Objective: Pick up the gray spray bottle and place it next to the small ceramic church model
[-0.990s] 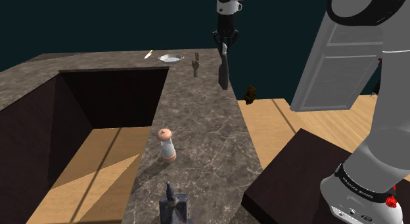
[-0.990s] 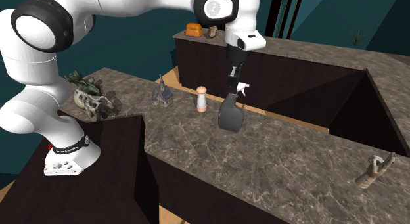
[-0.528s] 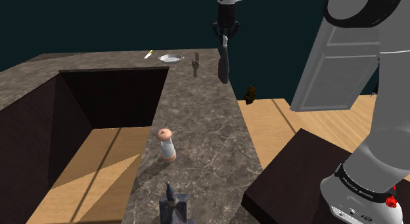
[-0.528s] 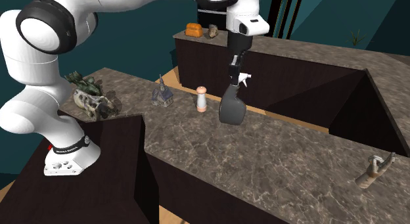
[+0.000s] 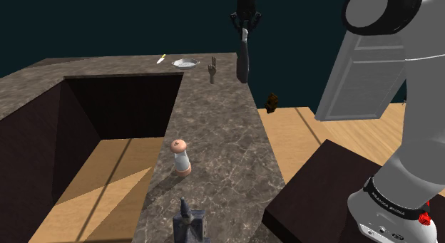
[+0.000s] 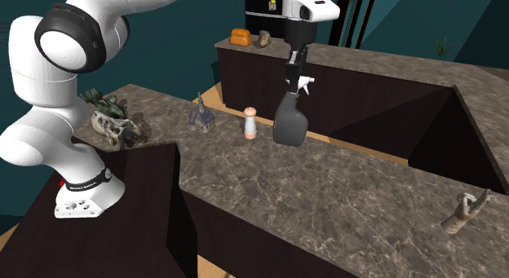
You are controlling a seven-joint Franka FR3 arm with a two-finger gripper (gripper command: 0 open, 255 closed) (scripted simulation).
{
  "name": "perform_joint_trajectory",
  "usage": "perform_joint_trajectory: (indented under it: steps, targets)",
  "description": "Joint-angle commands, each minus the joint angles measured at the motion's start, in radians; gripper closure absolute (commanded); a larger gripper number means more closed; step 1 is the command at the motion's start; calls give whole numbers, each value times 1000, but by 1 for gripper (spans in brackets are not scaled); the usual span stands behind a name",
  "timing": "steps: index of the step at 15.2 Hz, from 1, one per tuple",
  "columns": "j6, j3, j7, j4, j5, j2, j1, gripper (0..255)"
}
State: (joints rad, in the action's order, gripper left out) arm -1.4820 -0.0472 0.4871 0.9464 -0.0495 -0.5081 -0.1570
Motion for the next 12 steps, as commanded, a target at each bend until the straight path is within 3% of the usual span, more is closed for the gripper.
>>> perform_joint_trajectory:
  steps: [1, 5, 12]
  targets:
    - [33, 0, -1, -52, -1, -19, 1, 255]
    - [-85, -15, 50, 288, 3, 201, 27, 255]
    - [-173, -54, 144, 640, 15, 462, 77, 255]
